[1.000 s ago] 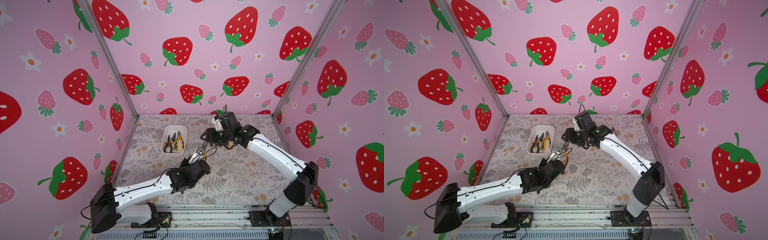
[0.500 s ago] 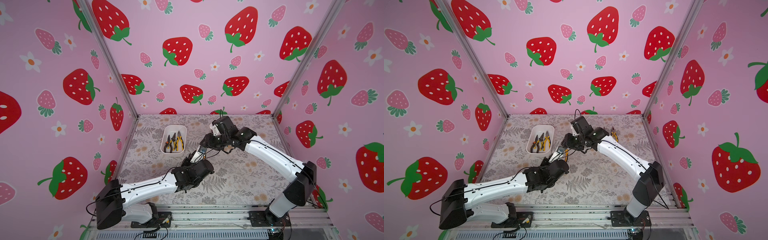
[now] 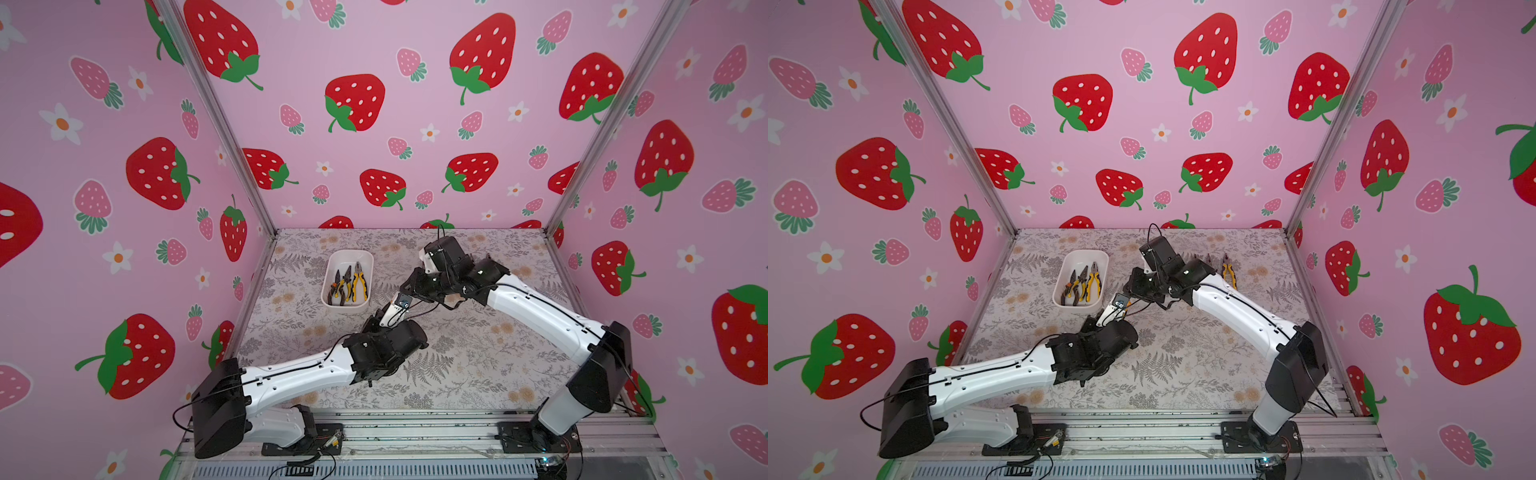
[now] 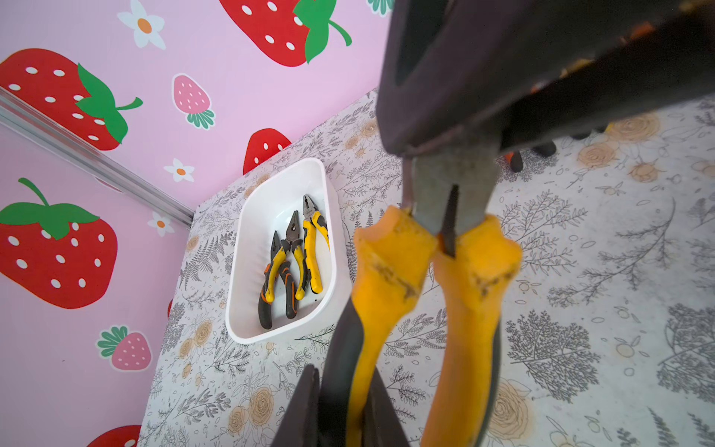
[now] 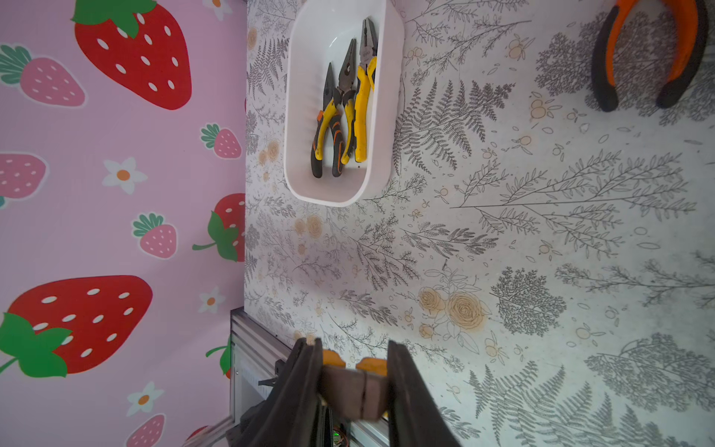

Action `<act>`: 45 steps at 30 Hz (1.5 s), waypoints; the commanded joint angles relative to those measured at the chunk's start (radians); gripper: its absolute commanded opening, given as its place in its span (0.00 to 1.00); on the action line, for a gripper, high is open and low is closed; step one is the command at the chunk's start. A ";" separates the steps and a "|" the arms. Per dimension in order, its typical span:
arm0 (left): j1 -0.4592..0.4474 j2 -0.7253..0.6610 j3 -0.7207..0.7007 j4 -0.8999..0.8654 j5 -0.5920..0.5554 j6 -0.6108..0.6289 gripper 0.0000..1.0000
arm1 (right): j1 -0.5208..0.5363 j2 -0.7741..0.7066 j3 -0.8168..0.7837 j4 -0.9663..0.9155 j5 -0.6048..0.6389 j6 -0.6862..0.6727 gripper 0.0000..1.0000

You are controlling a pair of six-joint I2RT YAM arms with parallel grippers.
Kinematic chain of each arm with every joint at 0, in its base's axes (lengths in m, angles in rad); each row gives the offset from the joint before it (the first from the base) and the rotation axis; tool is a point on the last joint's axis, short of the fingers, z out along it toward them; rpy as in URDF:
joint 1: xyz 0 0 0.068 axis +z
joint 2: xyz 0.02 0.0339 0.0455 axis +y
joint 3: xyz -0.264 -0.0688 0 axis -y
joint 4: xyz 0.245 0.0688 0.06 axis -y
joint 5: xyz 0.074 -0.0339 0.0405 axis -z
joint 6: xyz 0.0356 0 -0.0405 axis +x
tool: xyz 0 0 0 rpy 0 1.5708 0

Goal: Take the pliers out of the storage box
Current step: Place the pliers at the center of the board.

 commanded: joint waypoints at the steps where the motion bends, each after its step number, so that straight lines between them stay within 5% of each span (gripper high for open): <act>1: -0.004 -0.003 0.068 0.050 -0.045 -0.014 0.00 | 0.016 -0.015 -0.032 -0.025 0.026 -0.005 0.06; 6: -0.004 -0.018 0.059 0.048 -0.015 -0.041 0.00 | 0.015 -0.034 -0.035 -0.032 0.063 -0.031 0.00; 9: -0.005 -0.041 0.045 0.049 0.029 -0.065 0.36 | 0.015 -0.049 -0.025 -0.060 0.120 -0.055 0.00; 14: -0.005 -0.103 0.022 0.013 0.086 -0.113 0.56 | 0.008 -0.069 -0.017 -0.117 0.210 -0.103 0.00; 22: -0.023 -0.237 -0.031 -0.074 0.088 -0.181 0.57 | -0.063 -0.184 -0.098 -0.239 0.416 -0.244 0.00; 30: -0.023 -0.271 -0.120 -0.105 0.170 -0.304 0.57 | -0.408 -0.330 -0.269 -0.357 0.331 -0.482 0.00; 35: -0.023 -0.273 -0.169 -0.066 0.199 -0.332 0.57 | -0.502 -0.310 -0.322 -0.413 0.309 -0.640 0.00; 45: -0.023 -0.233 -0.165 -0.053 0.242 -0.325 0.57 | -0.582 -0.091 -0.362 -0.316 0.236 -0.627 0.00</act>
